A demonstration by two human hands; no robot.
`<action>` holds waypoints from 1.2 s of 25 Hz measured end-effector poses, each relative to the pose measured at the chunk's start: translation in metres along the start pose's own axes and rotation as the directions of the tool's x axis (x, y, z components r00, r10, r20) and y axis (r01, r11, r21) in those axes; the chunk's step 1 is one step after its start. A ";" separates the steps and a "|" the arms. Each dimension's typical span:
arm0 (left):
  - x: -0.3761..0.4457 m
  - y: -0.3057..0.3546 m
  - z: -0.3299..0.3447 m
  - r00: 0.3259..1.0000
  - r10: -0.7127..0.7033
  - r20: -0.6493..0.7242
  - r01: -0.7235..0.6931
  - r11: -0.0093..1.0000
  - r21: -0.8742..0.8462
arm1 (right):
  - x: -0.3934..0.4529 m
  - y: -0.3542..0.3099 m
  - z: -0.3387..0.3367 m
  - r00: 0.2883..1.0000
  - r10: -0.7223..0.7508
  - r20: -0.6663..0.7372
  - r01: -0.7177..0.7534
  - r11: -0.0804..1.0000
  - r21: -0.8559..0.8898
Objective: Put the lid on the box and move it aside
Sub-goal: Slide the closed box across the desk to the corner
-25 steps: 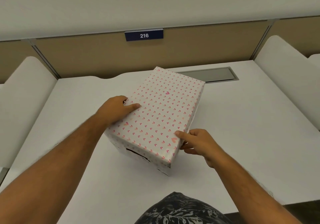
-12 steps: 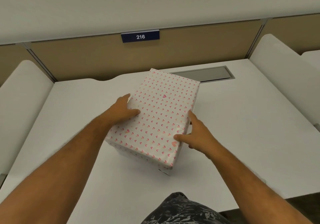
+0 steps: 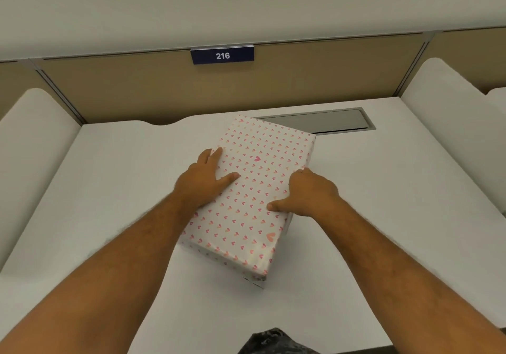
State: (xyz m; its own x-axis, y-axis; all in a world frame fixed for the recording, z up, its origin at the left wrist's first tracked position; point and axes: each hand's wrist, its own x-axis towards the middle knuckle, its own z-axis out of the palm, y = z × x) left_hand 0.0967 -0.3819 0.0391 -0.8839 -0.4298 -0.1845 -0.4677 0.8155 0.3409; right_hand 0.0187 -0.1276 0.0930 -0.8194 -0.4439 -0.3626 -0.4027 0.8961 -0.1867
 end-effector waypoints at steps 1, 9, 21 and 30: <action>-0.002 0.000 0.001 1.000 -0.004 -0.005 0.004 1.000 -0.005 | 0.001 0.000 -0.002 1.000 -0.012 0.002 0.012 0.999 -0.033; -0.005 0.005 -0.003 0.997 -0.078 -0.010 0.076 0.989 -0.129 | 0.007 0.013 0.012 0.997 -0.072 -0.032 0.070 0.996 -0.059; 0.005 -0.017 -0.019 0.977 -0.096 0.189 0.163 0.912 -0.376 | -0.022 -0.003 0.087 0.982 0.036 -0.186 0.133 0.568 0.812; -0.004 -0.076 -0.046 0.996 -0.091 0.000 0.079 0.858 -0.508 | 0.000 -0.065 0.077 0.994 0.050 -0.095 0.074 0.317 0.945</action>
State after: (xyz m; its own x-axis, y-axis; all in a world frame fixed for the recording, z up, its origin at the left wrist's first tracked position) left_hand 0.1351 -0.4597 0.0560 -0.8374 -0.5024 -0.2152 -0.4730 0.4688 0.7460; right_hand 0.0763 -0.1861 0.0349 -0.8735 -0.3958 -0.2835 0.1972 0.2447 -0.9493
